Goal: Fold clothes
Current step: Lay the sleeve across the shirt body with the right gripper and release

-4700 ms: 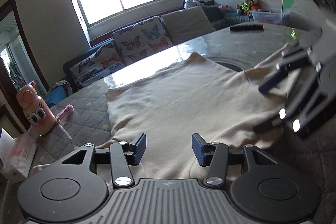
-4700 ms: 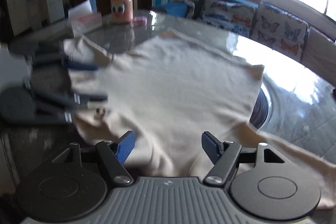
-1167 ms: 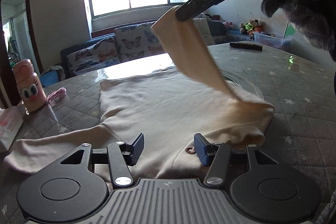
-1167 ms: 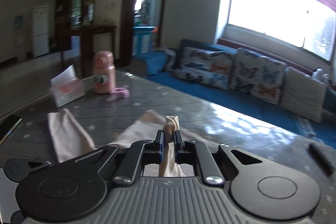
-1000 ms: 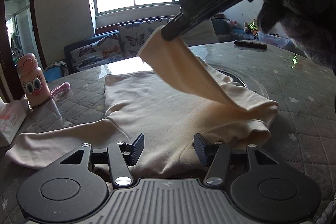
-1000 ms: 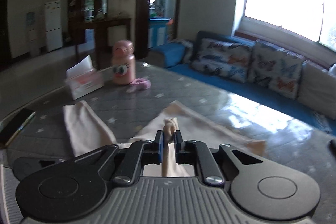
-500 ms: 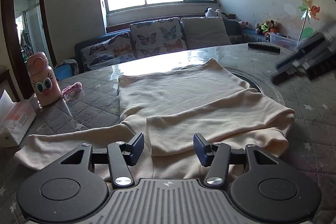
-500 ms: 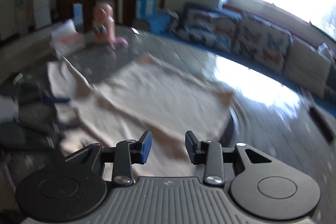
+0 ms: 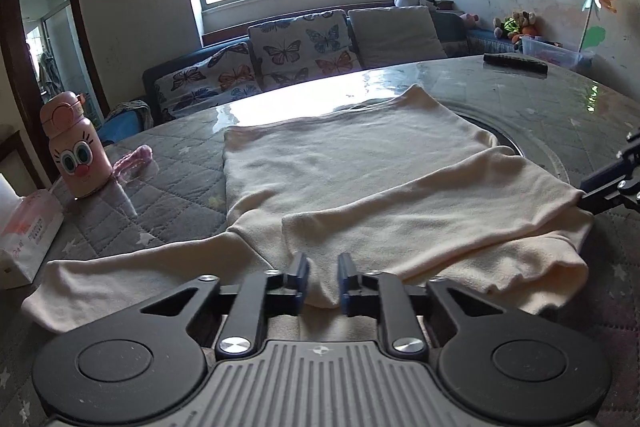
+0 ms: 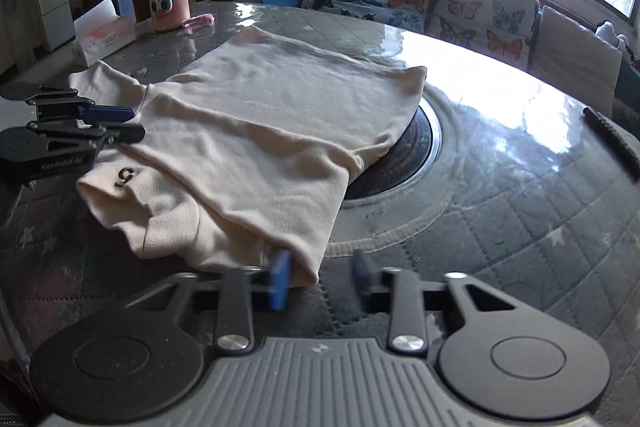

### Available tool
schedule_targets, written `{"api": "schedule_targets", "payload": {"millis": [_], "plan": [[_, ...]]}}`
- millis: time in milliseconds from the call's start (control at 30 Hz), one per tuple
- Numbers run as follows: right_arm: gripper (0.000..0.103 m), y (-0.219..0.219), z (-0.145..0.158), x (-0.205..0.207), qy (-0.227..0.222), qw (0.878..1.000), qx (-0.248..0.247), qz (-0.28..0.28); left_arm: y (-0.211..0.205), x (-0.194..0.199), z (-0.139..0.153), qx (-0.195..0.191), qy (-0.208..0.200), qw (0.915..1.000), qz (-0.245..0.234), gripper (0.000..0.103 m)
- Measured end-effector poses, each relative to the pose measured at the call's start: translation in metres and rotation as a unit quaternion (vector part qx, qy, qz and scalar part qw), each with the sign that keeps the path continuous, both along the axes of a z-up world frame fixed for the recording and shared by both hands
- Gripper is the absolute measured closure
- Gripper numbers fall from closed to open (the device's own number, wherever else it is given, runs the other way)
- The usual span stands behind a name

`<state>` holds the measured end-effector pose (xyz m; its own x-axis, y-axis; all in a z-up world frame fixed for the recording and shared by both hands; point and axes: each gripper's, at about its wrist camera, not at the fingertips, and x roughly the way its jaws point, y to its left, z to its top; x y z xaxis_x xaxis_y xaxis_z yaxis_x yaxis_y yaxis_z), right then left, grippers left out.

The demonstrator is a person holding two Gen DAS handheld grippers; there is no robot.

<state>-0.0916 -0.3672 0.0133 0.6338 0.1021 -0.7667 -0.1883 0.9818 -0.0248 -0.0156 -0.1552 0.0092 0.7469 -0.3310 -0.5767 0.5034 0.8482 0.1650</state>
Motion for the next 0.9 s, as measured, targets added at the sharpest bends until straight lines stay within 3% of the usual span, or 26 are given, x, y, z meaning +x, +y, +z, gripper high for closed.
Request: {"api": "schedule_targets", "payload": {"millis": [100, 300, 567, 900], "plan": [[0.097, 0.003, 0.0, -0.001, -0.003, 1.0, -0.003, 0.003, 0.004, 0.001, 0.003, -0.004, -0.001, 1.0, 0.009, 0.099], [0.093, 0.005, 0.006, -0.002, 0.0, 1.0, -0.016, 0.014, 0.012, 0.001, 0.007, 0.0, 0.0, 0.9999, 0.015, 0.097], [0.091, 0.004, 0.028, 0.024, -0.04, 0.999, 0.002, 0.01, 0.005, 0.012, 0.021, -0.017, -0.011, 0.9997, 0.009, 0.095], [0.091, 0.016, 0.005, 0.075, -0.031, 0.999, 0.021, 0.013, -0.012, 0.037, 0.006, -0.011, 0.016, 0.9998, -0.006, 0.094]]}}
